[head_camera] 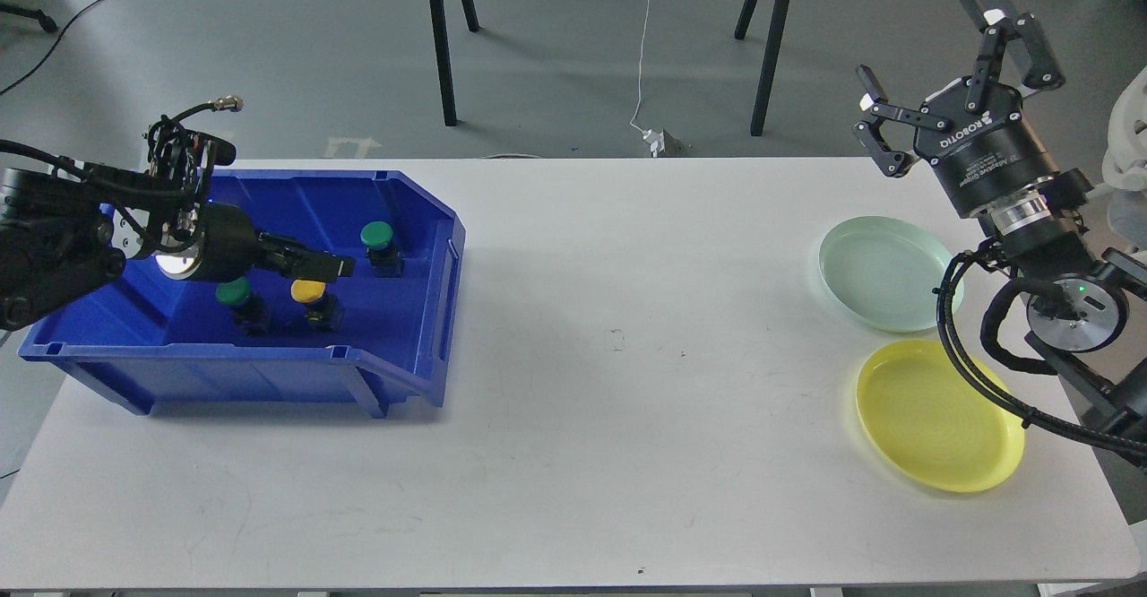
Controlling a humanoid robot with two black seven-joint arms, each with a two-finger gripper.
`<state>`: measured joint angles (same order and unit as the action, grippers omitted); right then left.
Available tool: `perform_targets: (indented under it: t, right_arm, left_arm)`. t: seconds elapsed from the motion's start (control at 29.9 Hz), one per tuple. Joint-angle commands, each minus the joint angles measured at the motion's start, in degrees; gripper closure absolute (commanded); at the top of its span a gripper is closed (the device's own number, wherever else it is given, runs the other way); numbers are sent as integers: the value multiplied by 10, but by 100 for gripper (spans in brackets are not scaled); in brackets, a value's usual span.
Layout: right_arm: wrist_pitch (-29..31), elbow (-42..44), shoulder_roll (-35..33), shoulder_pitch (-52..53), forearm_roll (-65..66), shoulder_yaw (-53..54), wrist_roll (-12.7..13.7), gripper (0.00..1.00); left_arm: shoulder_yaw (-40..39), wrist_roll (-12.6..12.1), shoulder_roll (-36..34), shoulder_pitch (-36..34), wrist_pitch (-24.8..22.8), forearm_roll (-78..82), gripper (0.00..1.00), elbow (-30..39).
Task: Pass button and place on color plate
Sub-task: 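Lower the left gripper into the bin and grasp the yellow button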
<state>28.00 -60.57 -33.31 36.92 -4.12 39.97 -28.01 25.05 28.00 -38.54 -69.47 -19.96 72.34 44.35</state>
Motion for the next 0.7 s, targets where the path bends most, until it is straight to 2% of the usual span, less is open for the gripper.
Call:
perform_targets:
  t: [0.0, 0.5, 0.67]
  right_arm:
    - [0, -1, 0, -1, 0, 0, 0, 1]
    - [0, -1, 0, -4, 0, 1, 0, 1]
    - [0, -1, 0, -4, 0, 1, 0, 1]
  left_arm:
    - [0, 0, 3, 11, 0, -1, 1, -15]
    - [-1, 0, 3, 26, 0, 0, 1, -18]
    - [-1, 0, 22, 34, 0, -2, 1, -53]
